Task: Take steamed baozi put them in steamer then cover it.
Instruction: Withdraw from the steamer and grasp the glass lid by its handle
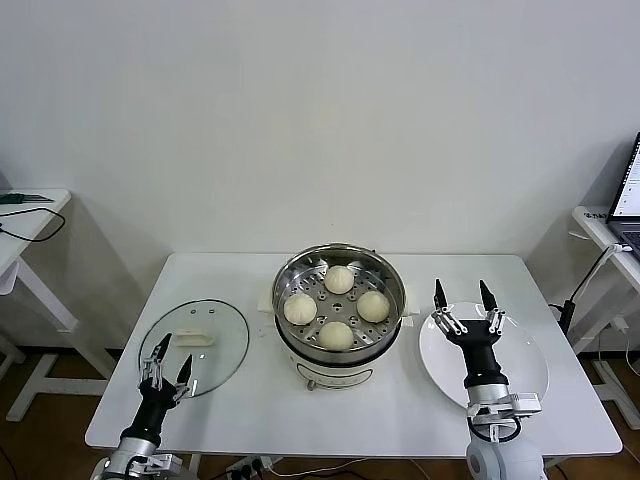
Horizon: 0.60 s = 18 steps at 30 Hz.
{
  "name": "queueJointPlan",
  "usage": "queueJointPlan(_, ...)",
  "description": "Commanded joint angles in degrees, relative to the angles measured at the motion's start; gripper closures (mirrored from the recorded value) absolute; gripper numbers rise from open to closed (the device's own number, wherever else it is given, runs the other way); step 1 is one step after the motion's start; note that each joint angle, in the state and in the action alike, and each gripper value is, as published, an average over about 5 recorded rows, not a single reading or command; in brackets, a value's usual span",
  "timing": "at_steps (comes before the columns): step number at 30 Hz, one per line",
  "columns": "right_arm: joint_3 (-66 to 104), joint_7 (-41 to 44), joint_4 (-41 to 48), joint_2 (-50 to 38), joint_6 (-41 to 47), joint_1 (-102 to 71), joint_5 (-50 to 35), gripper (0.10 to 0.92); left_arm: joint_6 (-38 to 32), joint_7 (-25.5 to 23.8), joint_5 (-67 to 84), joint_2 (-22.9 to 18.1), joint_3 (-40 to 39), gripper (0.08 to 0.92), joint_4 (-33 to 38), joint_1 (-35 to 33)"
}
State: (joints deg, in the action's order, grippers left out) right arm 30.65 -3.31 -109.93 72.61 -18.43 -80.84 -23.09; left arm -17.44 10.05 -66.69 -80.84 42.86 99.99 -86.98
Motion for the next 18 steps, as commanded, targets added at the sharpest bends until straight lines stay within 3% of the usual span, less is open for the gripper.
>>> queueJointPlan(1,1.0,-0.4,-0.2,1.5,-0.9,-1.1,0.5,0.203,-0.5,4.3,-14.8,0.5,0.8,0.177,-9.1,4.8)
queueJointPlan(18,1.5,-0.4,-0.2,1.7,-0.9,-1.0,0.6,0.203,1.4,4.7,-15.8,0.4,0.1,0.177,-15.6,12.9)
